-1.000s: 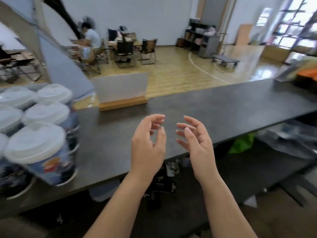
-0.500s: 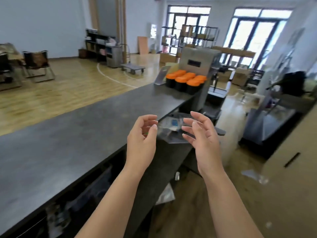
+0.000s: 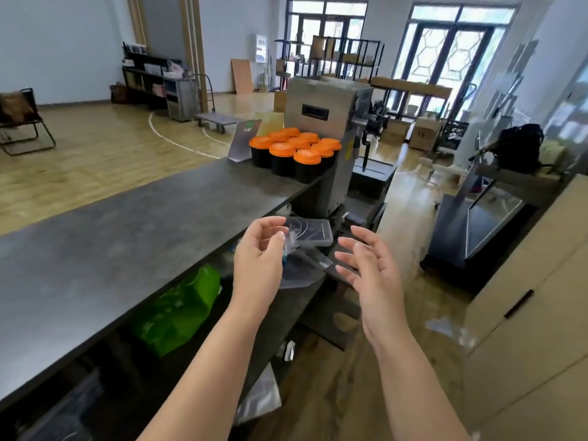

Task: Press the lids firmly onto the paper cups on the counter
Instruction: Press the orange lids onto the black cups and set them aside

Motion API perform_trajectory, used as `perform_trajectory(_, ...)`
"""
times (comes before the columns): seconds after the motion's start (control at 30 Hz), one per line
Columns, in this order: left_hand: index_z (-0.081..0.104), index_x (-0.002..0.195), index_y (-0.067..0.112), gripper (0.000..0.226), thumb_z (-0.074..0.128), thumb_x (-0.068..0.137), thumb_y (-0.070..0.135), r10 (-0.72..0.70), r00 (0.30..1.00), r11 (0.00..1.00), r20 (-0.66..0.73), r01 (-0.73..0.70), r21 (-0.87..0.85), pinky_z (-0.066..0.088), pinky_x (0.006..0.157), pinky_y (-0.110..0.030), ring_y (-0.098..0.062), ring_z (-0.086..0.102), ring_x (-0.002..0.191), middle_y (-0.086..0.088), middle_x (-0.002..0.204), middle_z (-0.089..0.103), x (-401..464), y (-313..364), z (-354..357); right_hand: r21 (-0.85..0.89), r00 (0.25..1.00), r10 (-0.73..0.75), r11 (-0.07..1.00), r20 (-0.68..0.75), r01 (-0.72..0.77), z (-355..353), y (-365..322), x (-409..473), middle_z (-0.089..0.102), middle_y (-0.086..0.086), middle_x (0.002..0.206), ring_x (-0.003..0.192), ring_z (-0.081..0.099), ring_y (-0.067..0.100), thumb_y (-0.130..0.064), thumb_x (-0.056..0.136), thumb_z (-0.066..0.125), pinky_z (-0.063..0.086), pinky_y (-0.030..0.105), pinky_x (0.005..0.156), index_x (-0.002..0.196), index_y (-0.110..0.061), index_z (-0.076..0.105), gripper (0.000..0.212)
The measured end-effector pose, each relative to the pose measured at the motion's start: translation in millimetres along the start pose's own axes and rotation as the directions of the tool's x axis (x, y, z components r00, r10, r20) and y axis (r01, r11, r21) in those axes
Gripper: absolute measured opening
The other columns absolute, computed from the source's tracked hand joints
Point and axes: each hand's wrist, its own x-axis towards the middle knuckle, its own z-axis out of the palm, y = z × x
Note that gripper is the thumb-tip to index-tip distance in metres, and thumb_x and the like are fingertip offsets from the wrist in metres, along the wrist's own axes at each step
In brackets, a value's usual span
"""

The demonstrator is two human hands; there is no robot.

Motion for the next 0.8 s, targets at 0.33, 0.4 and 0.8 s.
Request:
perform_trajectory(0.33,0.067,0.104,0.027,0.025,0.052,0.099,0.008,-0.075,0.993,0.994,-0.088,0.067,-0.088,0.052,0.087,-0.022,-0.005,0.066,0.095,0.007,0.102,0.070,164,-83,105,-0.085,0.996,0.066,0.995,0.057,-0.061,-1,65,193,0.070,-0.002,0.111,0.101,0.068,0.015,-0.019,0.104,0.045,0.058,0.032,0.089,0.122,-0.024,0.060,0.024)
perform_trajectory(0.4,0.067,0.107,0.026,0.024,0.051,0.099,0.009,-0.119,0.987,0.990,-0.106,0.110,-0.092,0.051,0.087,-0.022,-0.006,0.066,0.096,0.007,0.104,0.070,201,-97,125,-0.097,0.993,0.101,0.991,0.065,-0.094,4,73,241,0.069,-0.001,0.112,0.101,0.068,0.015,-0.019,0.104,0.046,0.057,0.034,0.091,0.120,-0.025,0.061,0.023)
perform_trajectory(0.8,0.063,0.115,0.023,0.019,0.053,0.099,0.020,-0.169,0.936,0.978,-0.308,0.197,0.065,0.047,0.085,-0.021,-0.005,0.059,0.096,0.010,0.108,0.065,339,-138,180,-0.128,0.960,0.238,0.967,0.147,-0.220,48,126,428,0.061,-0.011,0.103,0.096,0.059,0.007,-0.021,0.102,0.048,0.053,0.039,0.095,0.118,-0.027,0.059,0.020)
